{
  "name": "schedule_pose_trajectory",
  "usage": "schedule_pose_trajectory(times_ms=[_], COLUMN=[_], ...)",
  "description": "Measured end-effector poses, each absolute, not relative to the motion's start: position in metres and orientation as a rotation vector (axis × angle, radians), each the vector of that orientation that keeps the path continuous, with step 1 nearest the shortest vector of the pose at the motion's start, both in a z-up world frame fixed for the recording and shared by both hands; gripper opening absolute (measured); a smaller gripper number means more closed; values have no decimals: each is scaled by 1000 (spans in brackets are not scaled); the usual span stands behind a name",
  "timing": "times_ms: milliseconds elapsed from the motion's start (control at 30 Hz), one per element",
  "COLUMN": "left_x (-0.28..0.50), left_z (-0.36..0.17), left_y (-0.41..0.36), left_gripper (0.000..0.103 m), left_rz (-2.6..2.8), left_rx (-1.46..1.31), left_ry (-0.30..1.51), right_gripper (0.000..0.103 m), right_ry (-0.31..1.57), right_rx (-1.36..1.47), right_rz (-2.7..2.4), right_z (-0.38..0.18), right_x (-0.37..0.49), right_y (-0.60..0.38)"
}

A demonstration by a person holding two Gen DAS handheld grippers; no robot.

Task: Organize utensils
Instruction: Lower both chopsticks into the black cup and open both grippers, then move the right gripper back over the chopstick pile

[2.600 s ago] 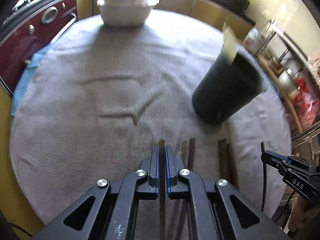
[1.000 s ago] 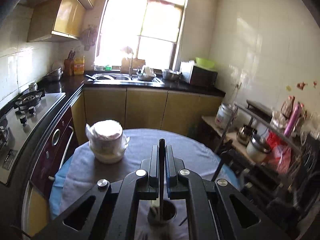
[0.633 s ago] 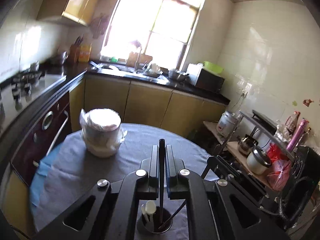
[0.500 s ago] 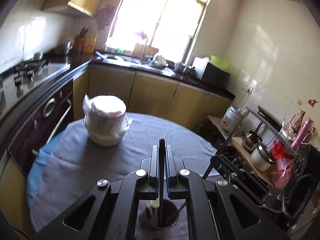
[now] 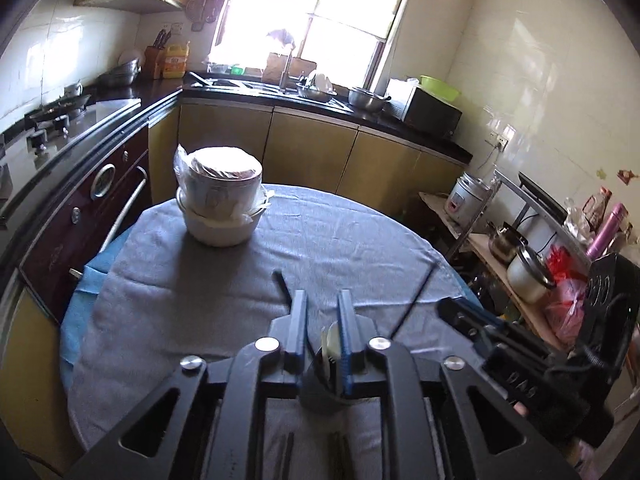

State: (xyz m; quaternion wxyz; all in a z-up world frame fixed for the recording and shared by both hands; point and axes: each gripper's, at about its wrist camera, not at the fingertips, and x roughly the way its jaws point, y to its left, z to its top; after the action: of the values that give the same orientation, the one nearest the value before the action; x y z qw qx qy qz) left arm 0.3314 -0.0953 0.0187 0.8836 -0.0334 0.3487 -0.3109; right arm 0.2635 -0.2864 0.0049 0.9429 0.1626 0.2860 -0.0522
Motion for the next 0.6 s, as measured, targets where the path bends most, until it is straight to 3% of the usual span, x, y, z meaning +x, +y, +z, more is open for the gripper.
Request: schedule_pose_trajectory(times_ms=[133, 267, 600], left_x=[308, 286, 254], left_z=[18, -2, -105], left_y=[-72, -45, -20], left_gripper=[40, 50, 52], left_rz=[-595, -504, -393], left_rx=[-17, 58, 117], left_ry=[680, 678, 926], right_gripper=[28, 28, 28], right_ry=[572, 607, 823], right_rx=[354, 362, 461], right_rz=[-119, -128, -98], right_z=[6, -3, -81], right_x=[233, 201, 160], right_y=[-291, -289, -275])
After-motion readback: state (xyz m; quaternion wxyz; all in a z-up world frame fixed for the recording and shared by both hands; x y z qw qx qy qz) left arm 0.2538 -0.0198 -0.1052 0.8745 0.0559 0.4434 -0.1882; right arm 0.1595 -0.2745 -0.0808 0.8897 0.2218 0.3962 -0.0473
